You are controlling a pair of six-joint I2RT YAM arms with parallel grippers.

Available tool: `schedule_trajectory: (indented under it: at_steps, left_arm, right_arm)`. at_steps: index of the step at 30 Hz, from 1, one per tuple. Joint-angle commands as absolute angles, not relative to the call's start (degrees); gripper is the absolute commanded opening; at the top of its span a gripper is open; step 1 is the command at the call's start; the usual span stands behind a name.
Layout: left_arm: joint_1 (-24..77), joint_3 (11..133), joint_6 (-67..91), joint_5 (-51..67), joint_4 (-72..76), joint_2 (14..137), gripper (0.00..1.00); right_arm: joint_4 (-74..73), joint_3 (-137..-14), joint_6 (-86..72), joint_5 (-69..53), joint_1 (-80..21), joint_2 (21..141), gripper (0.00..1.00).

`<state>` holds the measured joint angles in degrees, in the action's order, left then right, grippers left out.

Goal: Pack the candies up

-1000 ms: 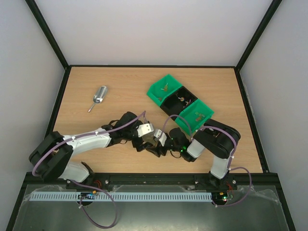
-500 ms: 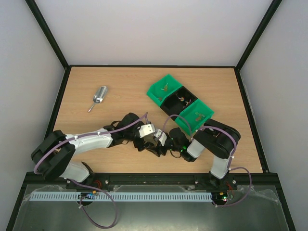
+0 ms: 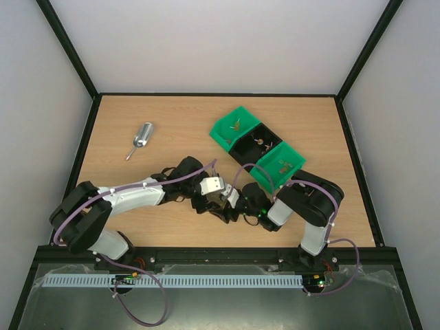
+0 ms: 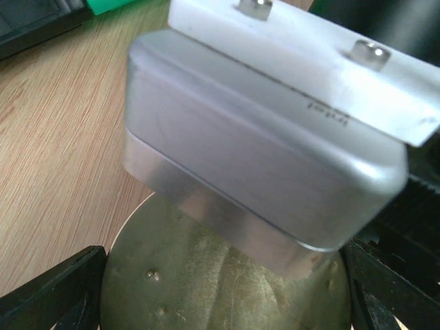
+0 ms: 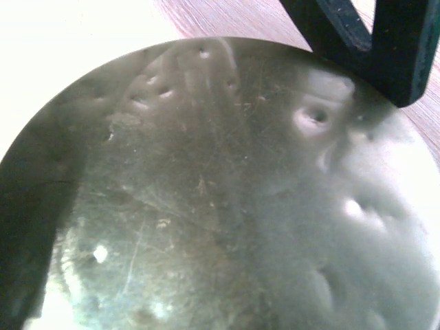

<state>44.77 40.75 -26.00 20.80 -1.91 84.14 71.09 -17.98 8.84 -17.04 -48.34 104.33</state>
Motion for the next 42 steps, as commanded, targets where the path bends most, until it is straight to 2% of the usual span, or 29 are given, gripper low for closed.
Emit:
schedule_trajectory:
  at_steps: [1,7,15,19,24,28,32,42]
  left_arm:
    - [44.4,42.9,-38.0,26.6,-9.6,86.7,0.71]
    - [42.3,43.3,-50.8,29.0,-17.1,86.7,0.64]
    - [39.0,45.4,-63.4,31.4,-23.1,88.2,0.64]
    - [38.0,47.9,-63.6,32.2,-23.7,90.2,0.64]
    - [35.9,49.0,-56.2,31.8,-21.1,91.6,0.64]
    - [32.7,49.1,-53.5,30.8,-20.2,91.8,0.64]
    - [28.4,50.1,-53.4,30.0,-20.2,92.7,0.65]
    - [18.8,57.5,-51.3,28.9,-19.5,99.8,0.67]
  right_arm:
    - [70.6,-16.6,11.2,-22.6,-48.9,103.6,0.42]
    - [70.7,-16.3,11.6,-23.3,-48.8,103.4,0.42]
    - [70.9,-16.6,12.0,-24.4,-48.8,103.4,0.41]
    - [70.9,-16.7,12.0,-24.3,-48.8,103.7,0.42]
    - [70.9,-16.7,12.2,-23.1,-48.7,103.3,0.58]
    - [70.0,-16.6,11.6,-21.6,-48.2,102.0,0.83]
    - [66.6,-17.3,11.6,-21.3,-46.9,98.6,0.99]
    - [56.2,-21.3,11.5,-23.2,-43.7,89.3,0.99]
